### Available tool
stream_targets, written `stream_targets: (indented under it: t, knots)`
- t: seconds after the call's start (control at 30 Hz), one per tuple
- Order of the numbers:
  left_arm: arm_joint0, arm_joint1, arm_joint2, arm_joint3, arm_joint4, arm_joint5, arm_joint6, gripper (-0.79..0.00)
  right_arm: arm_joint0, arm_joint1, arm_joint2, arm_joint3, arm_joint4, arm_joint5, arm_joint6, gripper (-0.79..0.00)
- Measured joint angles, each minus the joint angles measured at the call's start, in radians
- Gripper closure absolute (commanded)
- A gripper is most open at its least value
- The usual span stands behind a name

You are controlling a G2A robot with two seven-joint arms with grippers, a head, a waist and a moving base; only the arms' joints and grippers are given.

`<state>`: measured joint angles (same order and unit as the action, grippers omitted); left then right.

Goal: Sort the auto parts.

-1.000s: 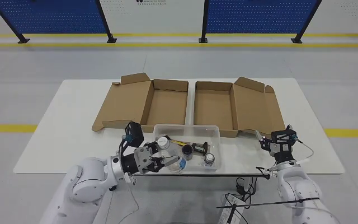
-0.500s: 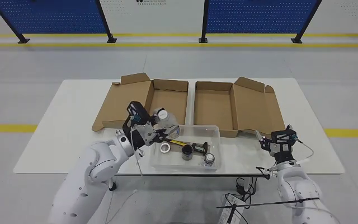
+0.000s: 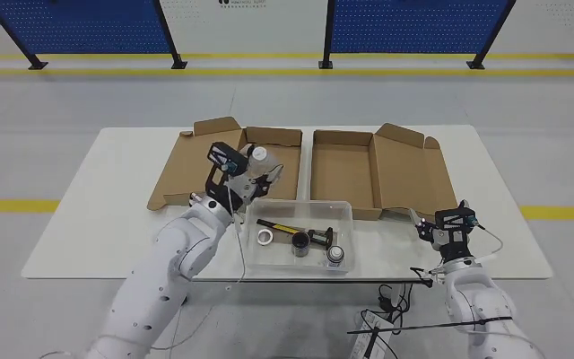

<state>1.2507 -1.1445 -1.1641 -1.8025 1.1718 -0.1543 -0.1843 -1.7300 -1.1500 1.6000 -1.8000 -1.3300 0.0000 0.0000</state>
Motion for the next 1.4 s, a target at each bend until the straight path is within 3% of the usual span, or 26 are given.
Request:
stream_targets:
  t: [0.1, 0.4, 1.03, 1.4]
  knots:
    - [-0.008, -0.007, 0.019, 0.018, 0.082, 0.048, 0.013, 0.000, 0.000, 0.000, 0.000, 0.000, 0.000, 0.000, 0.000, -0.785]
    - [-0.053, -0.040, 0.080, 0.071, 0.083, 0.235, -0.009, 0.000, 0.000, 0.000, 0.000, 0.000, 0.000, 0.000, 0.000, -0.785]
    - [-0.056, -0.042, 0.068, 0.079, 0.061, 0.254, -0.015, 0.000, 0.000, 0.000, 0.000, 0.000, 0.000, 0.000, 0.000, -0.785]
    - [-0.160, -0.078, 0.066, 0.227, -0.056, 0.384, -0.095, 0.000, 0.000, 0.000, 0.000, 0.000, 0.000, 0.000, 0.000, -0.785]
